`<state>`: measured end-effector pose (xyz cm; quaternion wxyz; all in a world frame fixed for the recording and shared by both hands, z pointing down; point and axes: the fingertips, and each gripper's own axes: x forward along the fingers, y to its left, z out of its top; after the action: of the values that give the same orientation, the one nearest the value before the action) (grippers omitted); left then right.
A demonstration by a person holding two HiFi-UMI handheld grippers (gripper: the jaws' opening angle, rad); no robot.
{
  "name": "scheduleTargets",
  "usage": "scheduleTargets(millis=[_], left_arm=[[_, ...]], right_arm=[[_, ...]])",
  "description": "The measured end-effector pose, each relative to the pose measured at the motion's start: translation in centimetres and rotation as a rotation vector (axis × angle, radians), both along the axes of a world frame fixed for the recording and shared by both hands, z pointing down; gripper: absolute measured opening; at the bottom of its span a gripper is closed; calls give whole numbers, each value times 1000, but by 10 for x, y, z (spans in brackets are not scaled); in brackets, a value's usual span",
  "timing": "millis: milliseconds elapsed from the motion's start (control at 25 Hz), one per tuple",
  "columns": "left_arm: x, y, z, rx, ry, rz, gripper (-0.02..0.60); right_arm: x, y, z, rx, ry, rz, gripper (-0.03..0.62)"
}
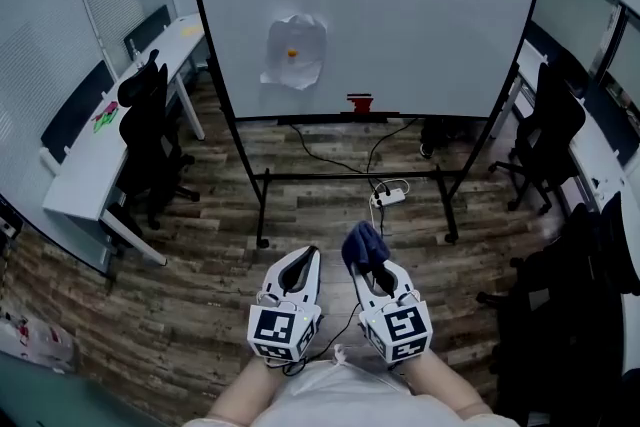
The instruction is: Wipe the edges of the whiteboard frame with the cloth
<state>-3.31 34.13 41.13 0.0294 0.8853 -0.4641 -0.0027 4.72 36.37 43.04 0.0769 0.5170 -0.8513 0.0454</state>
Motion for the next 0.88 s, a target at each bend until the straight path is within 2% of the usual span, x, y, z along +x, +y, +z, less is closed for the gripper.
scheduleTargets(millis=[280, 560, 720, 880], left_arm=[[-27, -5, 4, -5, 3, -17, 20], [-83, -21, 8, 4, 2, -51, 20], [-118, -35, 17, -23, 1, -98, 20], [-147, -54, 27, -52, 35, -149, 20]], right_arm=[[-22, -9, 2, -5, -6, -9, 66], [-66, -31, 8, -14, -20, -16, 66], [-97, -52, 12, -37, -33, -53, 66], [-123, -77, 19, -50, -28, -102, 66]])
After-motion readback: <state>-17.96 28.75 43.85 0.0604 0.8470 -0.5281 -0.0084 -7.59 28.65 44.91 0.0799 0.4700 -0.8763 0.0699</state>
